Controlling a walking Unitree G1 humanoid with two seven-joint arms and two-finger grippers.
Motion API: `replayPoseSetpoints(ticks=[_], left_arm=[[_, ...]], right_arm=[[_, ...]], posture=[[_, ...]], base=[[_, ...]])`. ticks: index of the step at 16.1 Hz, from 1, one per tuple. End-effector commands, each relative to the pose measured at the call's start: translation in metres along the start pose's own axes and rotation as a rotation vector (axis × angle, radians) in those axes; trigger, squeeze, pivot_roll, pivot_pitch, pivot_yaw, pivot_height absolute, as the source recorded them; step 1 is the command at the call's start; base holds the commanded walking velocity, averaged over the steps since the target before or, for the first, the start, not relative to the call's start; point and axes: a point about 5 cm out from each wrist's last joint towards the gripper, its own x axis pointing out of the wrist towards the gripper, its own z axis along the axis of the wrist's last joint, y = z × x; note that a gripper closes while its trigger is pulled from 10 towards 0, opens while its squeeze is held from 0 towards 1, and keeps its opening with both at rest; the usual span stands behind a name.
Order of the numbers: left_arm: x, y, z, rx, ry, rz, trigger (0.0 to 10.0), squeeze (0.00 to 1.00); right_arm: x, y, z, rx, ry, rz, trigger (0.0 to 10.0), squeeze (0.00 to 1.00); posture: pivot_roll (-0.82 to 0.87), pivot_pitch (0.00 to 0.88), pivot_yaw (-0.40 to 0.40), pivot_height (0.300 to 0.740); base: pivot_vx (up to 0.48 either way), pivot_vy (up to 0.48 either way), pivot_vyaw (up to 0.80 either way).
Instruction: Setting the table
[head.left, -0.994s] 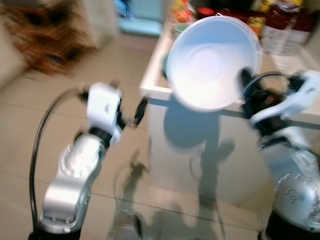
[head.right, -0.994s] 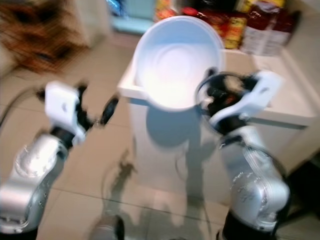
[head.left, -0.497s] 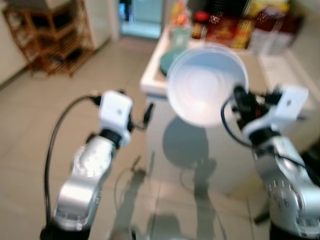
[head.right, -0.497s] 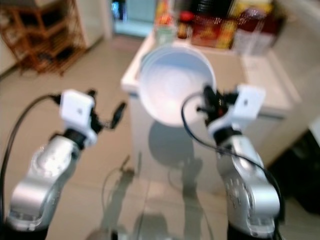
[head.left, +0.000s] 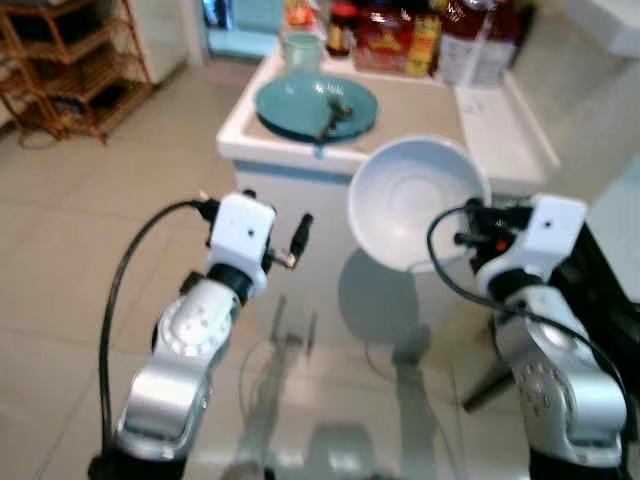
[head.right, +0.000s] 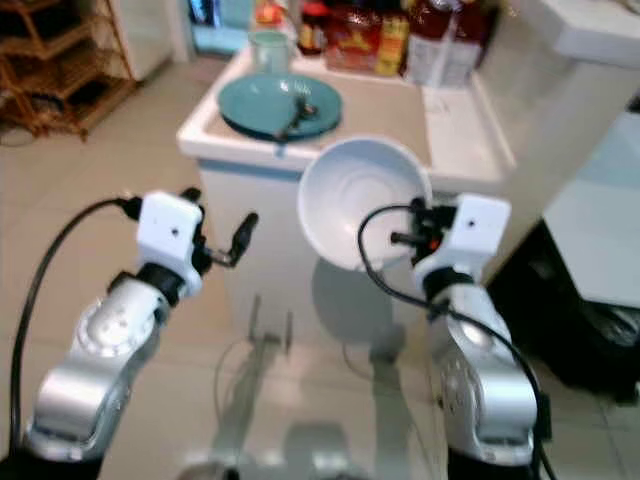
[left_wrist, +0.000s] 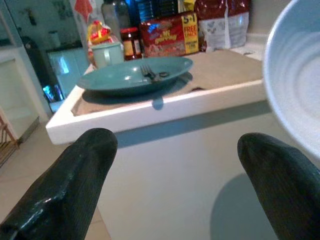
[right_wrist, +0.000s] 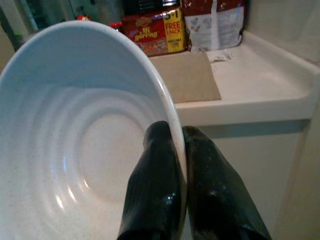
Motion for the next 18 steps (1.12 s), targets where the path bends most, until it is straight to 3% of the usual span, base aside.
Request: replayPoseSetpoints(ticks=[1, 4, 5, 6, 7, 8, 9, 10, 18], left_arm=[[0.002, 0.002, 0.000, -0.002, -0.001, 0.010, 10.0, 0.00], [0.006, -0.005, 0.001, -0.011, -0.011, -0.006, 10.0, 0.00], [0.006, -0.007, 0.002, 0.000, -0.013, -0.014, 10.0, 0.00], [0.005, -0.006, 0.004, 0.003, -0.019, -0.011, 10.0, 0.00], [0.005, -0.004, 0.005, 0.002, -0.023, -0.005, 10.0, 0.00], [0.005, 0.002, 0.003, 0.007, -0.016, 0.018, 10.0, 0.00], [0.006, 0.003, 0.002, 0.010, -0.015, 0.026, 10.0, 0.00], [0.008, 0.004, 0.005, 0.008, -0.026, 0.036, 10.0, 0.00], [0.010, 0.004, 0.005, 0.020, -0.027, 0.031, 10.0, 0.00]], right_arm=[[-0.001, 0.005, 0.009, -0.015, -0.053, 0.013, 10.0, 0.00], [0.001, 0.004, 0.013, -0.032, -0.071, 0.018, 10.0, 0.00], [0.001, 0.003, 0.012, -0.015, -0.074, 0.027, 8.0, 0.00], [0.001, 0.004, 0.012, 0.001, -0.075, 0.038, 1.0, 0.00], [0.001, 0.005, 0.011, 0.004, -0.075, 0.043, 0.0, 0.00], [0.003, 0.008, 0.009, -0.003, -0.069, 0.045, 0.4, 0.00], [0.004, 0.009, 0.010, -0.009, -0.067, 0.045, 7.2, 0.00], [0.007, 0.011, 0.011, -0.024, -0.063, 0.058, 10.0, 0.00], [0.008, -0.011, 0.013, -0.016, -0.062, -0.029, 10.0, 0.00]], posture=[[0.03, 0.080, -0.049, 0.740], [0.03, 0.089, -0.046, 0.740], [0.04, 0.086, -0.050, 0.740], [0.05, 0.083, -0.053, 0.740], [0.05, 0.084, -0.060, 0.740], [0.04, 0.083, -0.062, 0.740], [0.04, 0.080, -0.066, 0.740], [0.04, 0.084, -0.068, 0.740], [0.04, 0.084, -0.057, 0.740]], base=[[0.000, -0.356, 0.00], [0.000, -0.349, 0.00], [0.000, -0.341, 0.00], [0.000, -0.337, 0.00], [0.000, -0.334, 0.00], [0.000, -0.326, 0.00], [0.000, -0.330, 0.00], [0.000, -0.330, 0.00], [0.000, -0.328, 0.00]])
